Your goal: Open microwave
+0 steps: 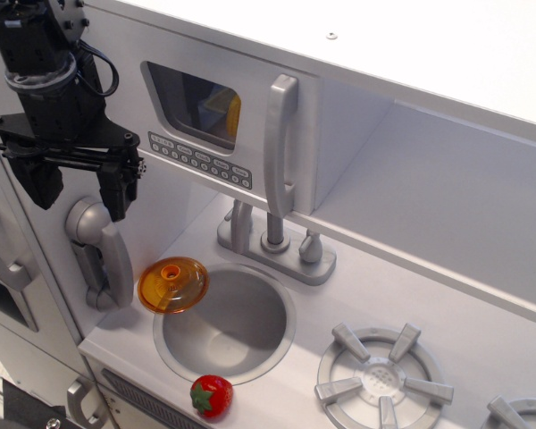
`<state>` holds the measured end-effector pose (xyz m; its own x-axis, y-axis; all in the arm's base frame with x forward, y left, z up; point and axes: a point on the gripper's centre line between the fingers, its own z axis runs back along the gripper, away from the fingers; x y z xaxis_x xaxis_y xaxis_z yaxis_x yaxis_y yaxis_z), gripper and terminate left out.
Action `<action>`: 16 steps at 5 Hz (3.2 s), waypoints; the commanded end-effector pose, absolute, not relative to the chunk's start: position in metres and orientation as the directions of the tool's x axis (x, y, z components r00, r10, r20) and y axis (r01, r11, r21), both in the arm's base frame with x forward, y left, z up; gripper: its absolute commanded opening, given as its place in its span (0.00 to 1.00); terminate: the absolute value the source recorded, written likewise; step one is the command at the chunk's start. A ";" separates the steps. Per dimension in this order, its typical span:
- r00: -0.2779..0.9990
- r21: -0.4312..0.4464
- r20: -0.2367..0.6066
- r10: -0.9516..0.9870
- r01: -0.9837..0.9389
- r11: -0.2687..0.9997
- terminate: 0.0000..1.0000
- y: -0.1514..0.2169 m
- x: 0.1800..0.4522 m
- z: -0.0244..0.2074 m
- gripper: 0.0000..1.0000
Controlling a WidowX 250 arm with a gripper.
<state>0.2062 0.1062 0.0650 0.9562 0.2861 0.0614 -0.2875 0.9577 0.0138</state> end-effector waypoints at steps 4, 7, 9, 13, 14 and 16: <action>0.982 -0.084 0.160 0.098 -0.085 0.993 0.00 0.010 0.249 0.103 1.00; 0.946 -0.073 0.320 0.047 -0.024 0.997 0.00 -0.021 0.277 0.099 1.00; 0.911 -0.056 0.405 0.075 -0.057 0.997 0.00 -0.012 0.299 0.110 1.00; 0.922 -0.054 0.382 0.070 -0.054 0.997 0.00 0.003 0.277 0.108 0.00; 0.929 -0.046 0.367 0.048 -0.034 0.998 0.00 0.011 0.254 0.109 0.00; 0.990 -0.033 0.139 0.015 -0.010 0.999 0.00 0.027 0.207 0.119 1.00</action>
<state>0.2024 0.0245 0.1042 0.9954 0.0174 0.0943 -0.0132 0.9989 -0.0442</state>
